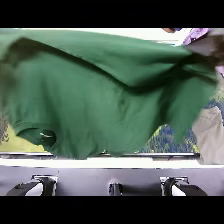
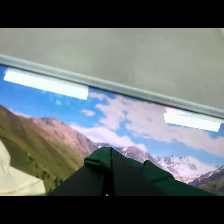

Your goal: Fold the clothes and pants, and hang the long-sleeved shirts on hangers.

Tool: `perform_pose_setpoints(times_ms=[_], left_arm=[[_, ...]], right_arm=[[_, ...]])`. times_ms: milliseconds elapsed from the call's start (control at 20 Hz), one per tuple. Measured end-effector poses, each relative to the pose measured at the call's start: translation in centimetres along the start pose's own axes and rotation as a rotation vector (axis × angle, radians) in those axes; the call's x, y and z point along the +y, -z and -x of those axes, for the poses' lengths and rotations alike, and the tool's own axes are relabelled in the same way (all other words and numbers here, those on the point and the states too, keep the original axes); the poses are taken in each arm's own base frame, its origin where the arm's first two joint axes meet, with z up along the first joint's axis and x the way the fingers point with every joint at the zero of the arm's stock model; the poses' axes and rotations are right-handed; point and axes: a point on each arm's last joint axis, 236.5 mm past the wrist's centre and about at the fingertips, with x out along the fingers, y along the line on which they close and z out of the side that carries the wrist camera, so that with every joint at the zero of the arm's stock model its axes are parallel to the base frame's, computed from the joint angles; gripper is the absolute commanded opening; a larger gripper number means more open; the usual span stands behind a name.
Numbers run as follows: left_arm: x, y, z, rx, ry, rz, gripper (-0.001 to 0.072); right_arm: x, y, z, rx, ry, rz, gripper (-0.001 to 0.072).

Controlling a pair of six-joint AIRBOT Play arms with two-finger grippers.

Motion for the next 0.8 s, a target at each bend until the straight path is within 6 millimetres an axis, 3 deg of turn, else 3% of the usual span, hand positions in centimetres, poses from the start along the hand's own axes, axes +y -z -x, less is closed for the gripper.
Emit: perform_pose_setpoints(times_ms=[150,300,450,550,700,750,800], left_arm=[[1.9,5.2,-10.4,0.186,-0.031,-0.005,0.0017],[3.0,12.1,-20.6,0.334,-0.04,-0.007,0.0017],[3.4,18.4,-28.2,0.408,-0.04,0.012,0.0018],[3.2,21.8,-31.5,0.437,-0.038,0.032,0.0018],[2.5,26.4,-34.1,0.502,-0.035,0.049,0.0024],[2.2,27.4,-34.5,0.521,-0.032,0.052,0.0101],[2.0,28.3,-34.6,0.545,-0.032,0.056,0.0257]], right_arm=[[-5.5,0.9,-9.1,0.171,0.059,-0.079,0.0027],[-11.4,3.3,-19.8,0.301,0.113,-0.151,0.0027],[-16.2,4.9,-29.1,0.306,0.131,-0.236,0.0031],[-18.4,5.4,-33.5,0.271,0.121,-0.307,0.0046],[-20.8,6.0,-37.4,0.232,0.122,-0.392,0.0254],[-21.3,6.2,-37.9,0.227,0.123,-0.412,0.0318],[-21.6,6.2,-38.1,0.228,0.122,-0.421,0.0406]])
